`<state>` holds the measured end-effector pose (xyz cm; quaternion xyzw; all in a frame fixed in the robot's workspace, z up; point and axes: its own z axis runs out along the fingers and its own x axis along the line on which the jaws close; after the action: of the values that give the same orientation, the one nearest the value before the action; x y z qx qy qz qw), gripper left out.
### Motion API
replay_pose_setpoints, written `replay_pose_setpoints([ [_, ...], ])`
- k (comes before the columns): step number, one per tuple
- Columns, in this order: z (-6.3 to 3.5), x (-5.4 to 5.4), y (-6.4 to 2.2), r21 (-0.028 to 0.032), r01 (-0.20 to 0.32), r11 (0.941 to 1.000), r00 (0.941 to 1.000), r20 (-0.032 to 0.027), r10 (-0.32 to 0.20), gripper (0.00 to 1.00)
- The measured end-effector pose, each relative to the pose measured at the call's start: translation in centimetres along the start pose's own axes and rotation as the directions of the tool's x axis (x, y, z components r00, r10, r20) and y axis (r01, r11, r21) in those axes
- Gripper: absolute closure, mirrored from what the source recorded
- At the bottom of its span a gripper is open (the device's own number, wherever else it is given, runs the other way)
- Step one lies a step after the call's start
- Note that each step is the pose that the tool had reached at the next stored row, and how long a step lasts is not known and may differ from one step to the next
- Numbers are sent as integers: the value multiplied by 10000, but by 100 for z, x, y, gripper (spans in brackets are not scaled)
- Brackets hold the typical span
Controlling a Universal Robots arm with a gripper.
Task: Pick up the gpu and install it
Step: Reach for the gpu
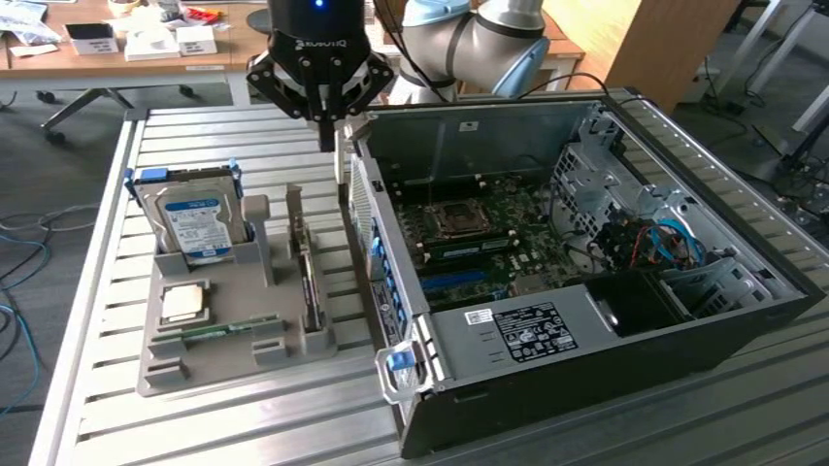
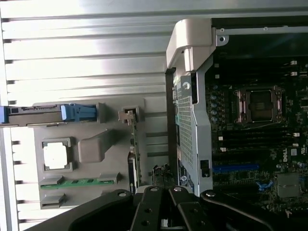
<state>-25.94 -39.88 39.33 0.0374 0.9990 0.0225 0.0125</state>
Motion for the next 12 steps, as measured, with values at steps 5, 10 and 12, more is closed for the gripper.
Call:
replay_pose_setpoints([
  [5, -1, 39, -3, 0, 1, 10000, 10000, 0, -1, 89],
  [10, -2, 90, -7, 0, 1, 10000, 10000, 0, -1, 89],
  [12, -3, 111, -8, 0, 1, 10000, 10000, 0, -1, 89],
])
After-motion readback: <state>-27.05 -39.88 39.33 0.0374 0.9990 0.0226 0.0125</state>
